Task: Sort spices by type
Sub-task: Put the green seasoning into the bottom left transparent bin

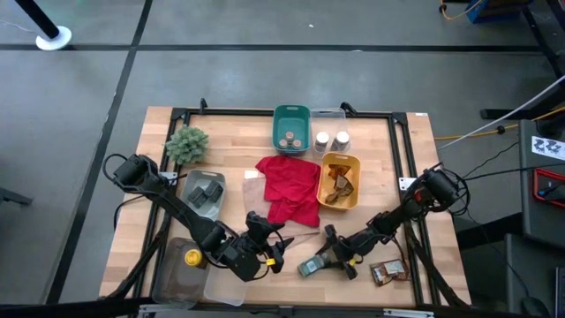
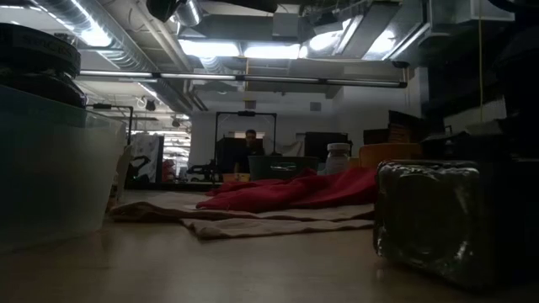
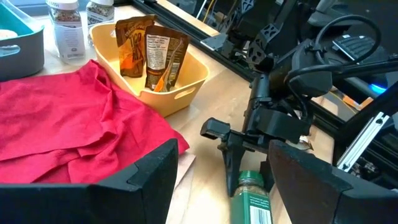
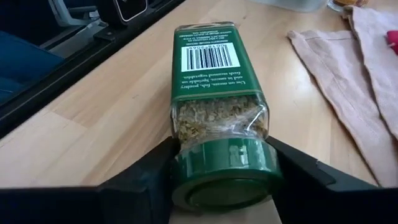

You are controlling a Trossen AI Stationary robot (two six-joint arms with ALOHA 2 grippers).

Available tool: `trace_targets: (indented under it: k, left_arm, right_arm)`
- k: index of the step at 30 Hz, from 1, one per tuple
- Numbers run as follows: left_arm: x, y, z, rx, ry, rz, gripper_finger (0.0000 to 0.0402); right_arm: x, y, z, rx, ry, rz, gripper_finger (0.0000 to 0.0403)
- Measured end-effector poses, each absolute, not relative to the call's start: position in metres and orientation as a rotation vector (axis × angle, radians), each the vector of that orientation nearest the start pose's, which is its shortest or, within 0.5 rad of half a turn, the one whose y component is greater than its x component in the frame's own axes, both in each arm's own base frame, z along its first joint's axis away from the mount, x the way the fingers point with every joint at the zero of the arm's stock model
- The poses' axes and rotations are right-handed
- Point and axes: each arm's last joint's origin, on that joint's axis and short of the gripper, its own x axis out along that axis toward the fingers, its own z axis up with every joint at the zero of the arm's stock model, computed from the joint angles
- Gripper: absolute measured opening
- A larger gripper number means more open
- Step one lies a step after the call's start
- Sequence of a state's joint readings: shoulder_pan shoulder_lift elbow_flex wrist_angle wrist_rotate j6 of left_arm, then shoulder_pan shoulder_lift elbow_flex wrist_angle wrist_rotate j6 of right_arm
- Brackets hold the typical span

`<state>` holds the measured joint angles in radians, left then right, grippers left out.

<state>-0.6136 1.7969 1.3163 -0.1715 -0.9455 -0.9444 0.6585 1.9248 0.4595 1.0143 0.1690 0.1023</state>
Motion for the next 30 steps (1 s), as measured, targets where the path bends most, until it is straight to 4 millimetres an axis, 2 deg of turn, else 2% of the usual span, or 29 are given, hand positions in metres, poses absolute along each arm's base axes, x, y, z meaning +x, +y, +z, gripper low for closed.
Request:
trace_targets:
  k: [4, 9, 15, 19, 24, 30]
  left_arm:
    - [0.334, -0.206, 0.25, -0.467, 0.264, 0.495, 0.0235]
    - [0.333, -0.207, 0.257, -0.44, 0.263, 0.481, 0.0235]
    - [0.33, -0.218, 0.27, -0.315, 0.275, 0.423, 0.0235]
    - [0.32, -0.226, 0.286, -0.288, 0.261, 0.376, 0.0235]
    - [0.301, -0.235, 0.304, -0.256, 0.248, 0.312, 0.0235]
    - [0.284, -0.249, 0.31, -0.188, 0.248, 0.256, 0.0235]
  right_arm:
    - [0.227, 0.169, 0.075, -0.023, 0.456, 0.449, 0.0206]
    - [0.229, 0.172, 0.084, 0.133, 0.472, 0.45, 0.0206]
    - [0.246, 0.185, 0.101, 0.148, 0.613, 0.449, 0.0206]
    - [0.267, 0.196, 0.122, 0.097, 0.718, 0.444, 0.0206]
    - [0.293, 0.2, 0.154, 0.023, 0.865, 0.411, 0.0206]
    - [0.322, 0.203, 0.21, -0.06, 0.869, 0.417, 0.0206]
